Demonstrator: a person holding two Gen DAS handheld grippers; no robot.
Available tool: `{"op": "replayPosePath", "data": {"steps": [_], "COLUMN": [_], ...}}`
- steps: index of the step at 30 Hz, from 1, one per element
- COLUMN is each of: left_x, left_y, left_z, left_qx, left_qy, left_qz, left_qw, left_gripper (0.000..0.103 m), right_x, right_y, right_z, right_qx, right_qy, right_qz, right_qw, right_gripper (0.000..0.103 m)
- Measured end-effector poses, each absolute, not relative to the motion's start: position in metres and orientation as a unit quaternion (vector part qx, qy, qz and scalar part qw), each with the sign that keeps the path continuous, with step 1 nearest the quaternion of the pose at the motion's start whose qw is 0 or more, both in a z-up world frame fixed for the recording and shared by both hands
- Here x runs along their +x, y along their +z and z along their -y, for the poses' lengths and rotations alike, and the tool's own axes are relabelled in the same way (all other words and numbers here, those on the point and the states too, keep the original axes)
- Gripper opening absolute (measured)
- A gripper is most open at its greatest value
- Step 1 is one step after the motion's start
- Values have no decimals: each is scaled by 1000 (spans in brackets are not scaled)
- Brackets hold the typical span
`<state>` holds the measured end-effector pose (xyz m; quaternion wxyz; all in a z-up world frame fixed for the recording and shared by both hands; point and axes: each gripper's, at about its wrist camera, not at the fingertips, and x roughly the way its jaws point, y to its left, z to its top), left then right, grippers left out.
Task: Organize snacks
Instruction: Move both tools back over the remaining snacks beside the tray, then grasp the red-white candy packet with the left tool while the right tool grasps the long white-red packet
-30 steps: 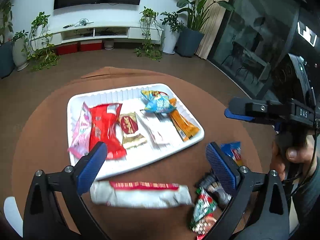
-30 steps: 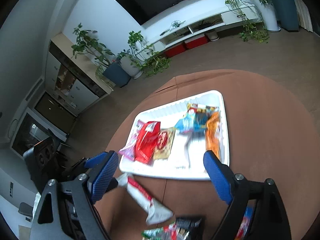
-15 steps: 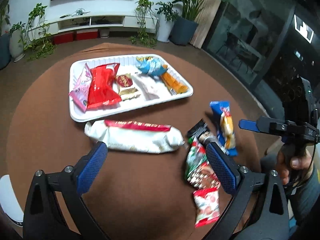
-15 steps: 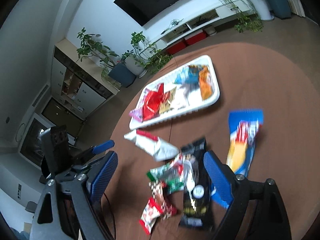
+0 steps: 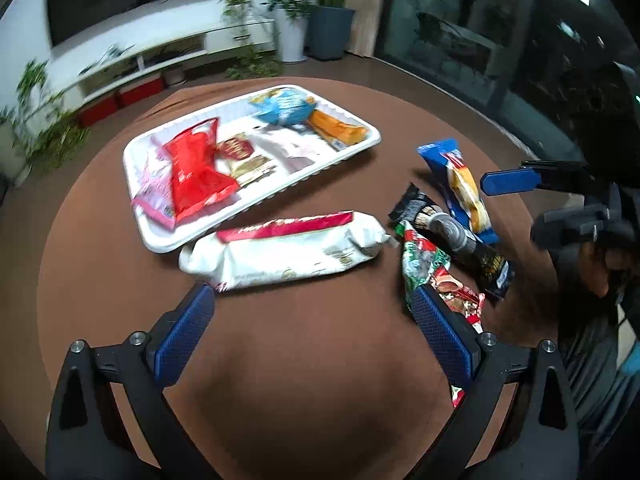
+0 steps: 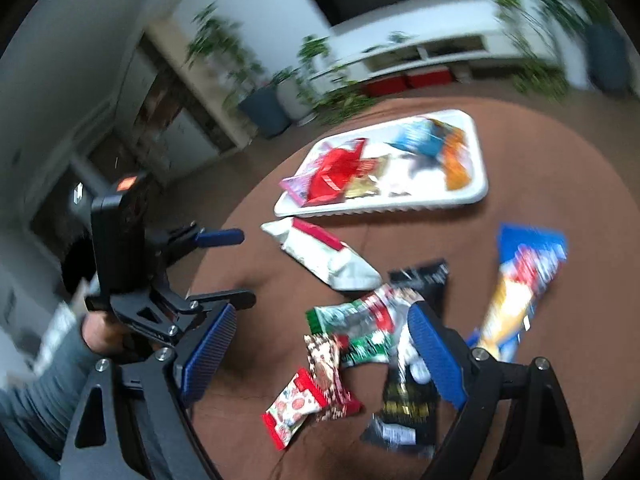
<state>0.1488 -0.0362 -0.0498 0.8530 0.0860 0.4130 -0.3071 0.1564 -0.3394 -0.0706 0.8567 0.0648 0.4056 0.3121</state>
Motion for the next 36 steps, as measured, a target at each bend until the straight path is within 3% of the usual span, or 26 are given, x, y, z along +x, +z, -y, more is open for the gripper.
{"op": "replayPosePath", "data": {"steps": [6,12,24,36], "left_x": [139,110,65,58], "left_y": [-50,-58,-74,-91], "left_z": [-4,-25,20,39], "left_qx": [-34,-99,-52,-43], "left_qy": [-259,-239,-280,-285], "left_qz": [-419,-419,-436,-444], "left_qw": [870,870,854,848], "left_gripper": [100,100,100,95], "right_x": [179,220,243,243], "right_y": [-78,-108,-140,-137], "right_z": [263,221,188,202], "right_qx": [-119,-230,-312,-277], "right_qy": [353,330,325,346], "right_qz": [-414,-435,-472,-492], "right_qw": [831,805,758,749], "right_gripper": [90,79,66,30]}}
